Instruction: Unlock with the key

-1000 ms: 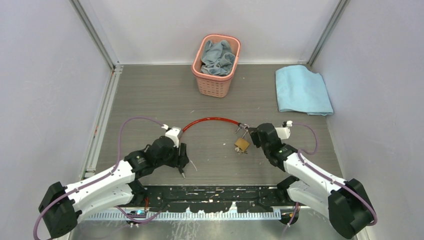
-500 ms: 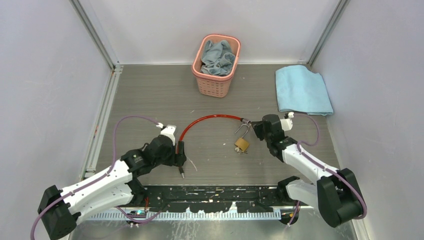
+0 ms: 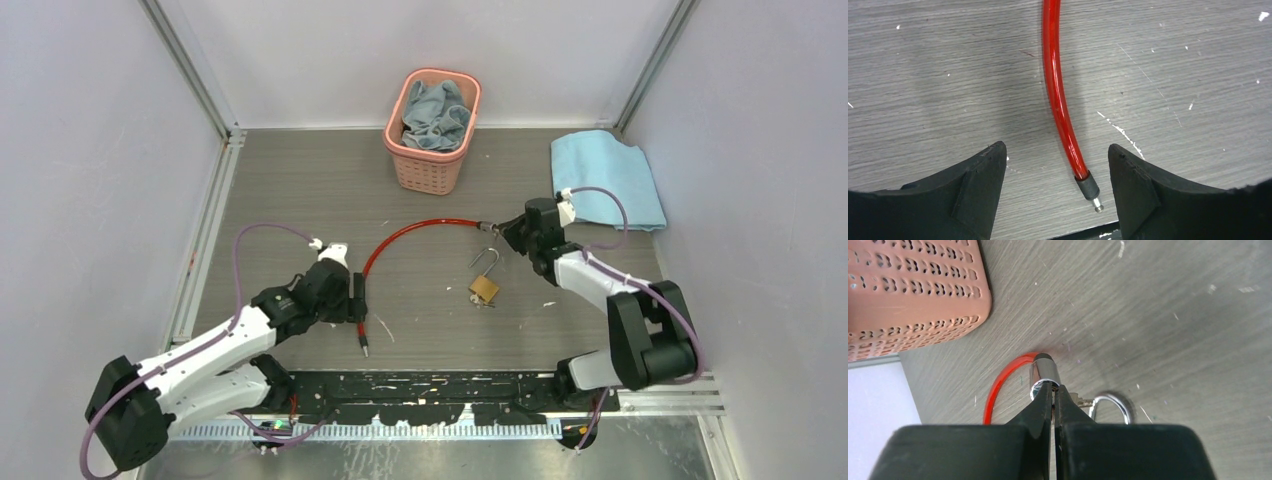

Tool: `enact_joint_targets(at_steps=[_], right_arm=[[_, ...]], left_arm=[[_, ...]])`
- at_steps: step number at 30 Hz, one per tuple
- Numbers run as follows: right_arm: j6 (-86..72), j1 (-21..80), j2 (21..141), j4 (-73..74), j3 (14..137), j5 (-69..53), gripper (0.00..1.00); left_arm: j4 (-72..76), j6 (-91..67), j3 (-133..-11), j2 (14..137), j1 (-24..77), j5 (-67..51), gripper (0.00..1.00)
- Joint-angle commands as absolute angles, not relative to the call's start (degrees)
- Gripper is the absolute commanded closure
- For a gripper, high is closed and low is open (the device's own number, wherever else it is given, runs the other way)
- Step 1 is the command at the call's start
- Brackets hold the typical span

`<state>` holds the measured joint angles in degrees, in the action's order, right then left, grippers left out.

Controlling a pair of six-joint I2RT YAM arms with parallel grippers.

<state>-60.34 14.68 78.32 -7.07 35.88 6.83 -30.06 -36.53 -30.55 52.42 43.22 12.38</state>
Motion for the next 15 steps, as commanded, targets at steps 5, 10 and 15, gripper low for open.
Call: enact_joint_targets(at_steps=[5, 10, 15], right_arm=[[-46.7, 11.6, 89.6, -12.1, 45.3, -0.2, 0.99], [-45.9, 7.5, 92.9, -13.2, 46.3, -6.0, 0.77], [-44.1, 5.0, 93.6, -9.1, 47.8, -8.3, 0.48]], left_arm=[[-23.7, -36.9, -33.5, 59.5, 38.1, 9.8, 0.28], [-19.8, -36.6, -32.8, 63.1, 37.2, 8.1, 0.3], [-18.2, -36.7, -32.2, 65.0, 37.1, 7.4, 0.31]])
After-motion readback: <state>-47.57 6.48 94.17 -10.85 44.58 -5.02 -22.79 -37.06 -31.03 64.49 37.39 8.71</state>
